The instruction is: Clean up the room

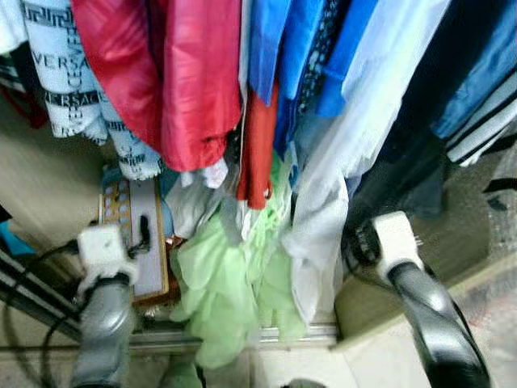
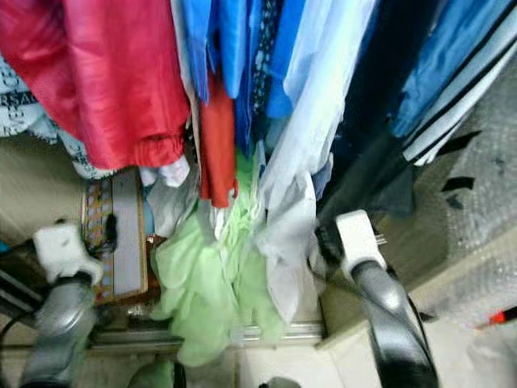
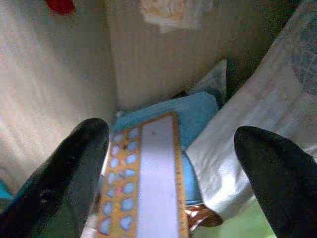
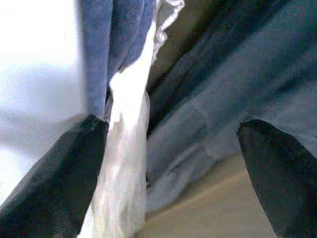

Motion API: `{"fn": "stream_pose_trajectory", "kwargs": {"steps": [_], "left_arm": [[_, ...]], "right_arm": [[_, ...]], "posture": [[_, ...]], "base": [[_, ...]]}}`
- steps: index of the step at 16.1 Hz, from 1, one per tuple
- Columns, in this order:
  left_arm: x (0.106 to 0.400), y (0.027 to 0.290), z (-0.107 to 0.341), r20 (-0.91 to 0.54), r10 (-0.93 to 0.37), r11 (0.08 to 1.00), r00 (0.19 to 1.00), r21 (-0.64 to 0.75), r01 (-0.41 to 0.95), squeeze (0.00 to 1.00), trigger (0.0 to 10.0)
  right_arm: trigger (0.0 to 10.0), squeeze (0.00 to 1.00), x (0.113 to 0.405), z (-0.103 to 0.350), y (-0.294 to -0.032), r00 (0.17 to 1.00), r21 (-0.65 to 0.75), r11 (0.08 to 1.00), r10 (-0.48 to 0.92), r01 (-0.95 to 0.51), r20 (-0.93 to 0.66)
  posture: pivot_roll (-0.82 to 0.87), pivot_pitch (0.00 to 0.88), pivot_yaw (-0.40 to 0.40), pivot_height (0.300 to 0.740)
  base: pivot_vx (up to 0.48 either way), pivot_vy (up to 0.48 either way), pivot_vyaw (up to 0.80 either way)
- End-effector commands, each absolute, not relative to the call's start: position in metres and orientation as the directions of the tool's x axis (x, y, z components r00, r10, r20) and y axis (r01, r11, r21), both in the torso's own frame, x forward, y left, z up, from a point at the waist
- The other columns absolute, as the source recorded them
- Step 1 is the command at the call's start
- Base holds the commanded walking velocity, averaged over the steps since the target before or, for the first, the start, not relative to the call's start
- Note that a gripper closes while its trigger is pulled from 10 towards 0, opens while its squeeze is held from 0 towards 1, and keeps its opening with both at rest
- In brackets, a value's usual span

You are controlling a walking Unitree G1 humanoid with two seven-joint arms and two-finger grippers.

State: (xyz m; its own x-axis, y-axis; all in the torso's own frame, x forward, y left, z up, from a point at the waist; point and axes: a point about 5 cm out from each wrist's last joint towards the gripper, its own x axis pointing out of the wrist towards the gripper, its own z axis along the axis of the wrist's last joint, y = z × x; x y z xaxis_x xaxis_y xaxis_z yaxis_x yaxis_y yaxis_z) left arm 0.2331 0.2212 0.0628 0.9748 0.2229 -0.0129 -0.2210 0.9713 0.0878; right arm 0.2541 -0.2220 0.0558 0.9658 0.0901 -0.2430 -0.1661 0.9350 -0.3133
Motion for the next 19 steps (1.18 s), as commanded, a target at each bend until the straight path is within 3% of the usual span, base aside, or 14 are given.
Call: {"fn": "stream_pose_trajectory", "kwargs": {"steps": [1, 3, 5, 7, 10, 12, 16, 19], "left_arm": [[0.227, 0.217, 0.076, 0.039, 0.188, 0.971, 0.981, 0.143, -0.192, 0.00, 10.0], [0.216, 0.210, 0.080, 0.020, 0.130, 0.983, 0.991, 0.129, -0.132, 0.00, 10.0], [0.212, 0.199, 0.082, 0.026, 0.091, 0.985, 0.996, 0.145, -0.094, 0.00, 10.0], [0.217, 0.187, 0.086, 0.043, 0.046, 0.991, 0.998, 0.123, -0.051, 0.00, 10.0], [0.222, 0.190, 0.090, 0.041, 0.101, 0.986, 0.994, 0.130, -0.106, 0.00, 10.0], [0.219, 0.192, 0.089, 0.018, 0.114, 0.985, 0.993, 0.127, -0.115, 0.00, 10.0], [0.220, 0.186, 0.090, 0.004, 0.092, 0.989, 0.996, 0.120, -0.092, 0.00, 10.0], [0.222, 0.185, 0.091, -0.001, 0.084, 0.990, 0.997, 0.118, -0.083, 0.00, 10.0]], "right_arm": [[10.0, 0.00, 0.241, 0.071, -0.221, 0.980, -0.367, 0.913, 0.132, -0.179, -0.148], [10.0, 0.00, 0.219, 0.077, -0.220, 0.984, -0.420, 0.891, 0.143, -0.175, -0.107], [10.0, 0.00, 0.218, 0.079, -0.215, 0.984, -0.455, 0.873, 0.167, -0.176, -0.060], [10.0, 0.00, 0.236, 0.081, -0.205, 0.987, -0.422, 0.894, 0.158, -0.150, -0.018], [10.0, 0.00, 0.247, 0.072, -0.206, 0.991, -0.349, 0.928, 0.133, -0.133, -0.024], [10.0, 0.00, 0.257, 0.092, -0.191, 0.988, -0.337, 0.933, 0.147, -0.126, 0.038], [10.0, 0.00, 0.259, 0.104, -0.170, 0.984, -0.304, 0.944, 0.160, -0.130, 0.077], [10.0, 0.00, 0.259, 0.105, -0.168, 0.985, -0.298, 0.946, 0.157, -0.130, 0.070]], "posture": [[-0.07, 0.000, -0.051, 0.740], [-0.07, 0.000, -0.036, 0.740], [-0.08, 0.000, -0.024, 0.740], [-0.08, 0.000, -0.018, 0.740], [-0.06, 0.000, -0.025, 0.740], [-0.06, 0.000, -0.018, 0.740], [-0.06, 0.000, -0.006, 0.740], [-0.06, 0.000, -0.004, 0.740]], "base": [[0.000, 0.000, 0.00], [0.000, 0.000, 0.00], [0.000, 0.000, 0.00], [0.000, 0.000, 0.00], [0.000, 0.000, 0.00], [0.000, 0.000, 0.00], [0.000, 0.000, 0.26], [-0.182, 0.000, 0.00]]}}
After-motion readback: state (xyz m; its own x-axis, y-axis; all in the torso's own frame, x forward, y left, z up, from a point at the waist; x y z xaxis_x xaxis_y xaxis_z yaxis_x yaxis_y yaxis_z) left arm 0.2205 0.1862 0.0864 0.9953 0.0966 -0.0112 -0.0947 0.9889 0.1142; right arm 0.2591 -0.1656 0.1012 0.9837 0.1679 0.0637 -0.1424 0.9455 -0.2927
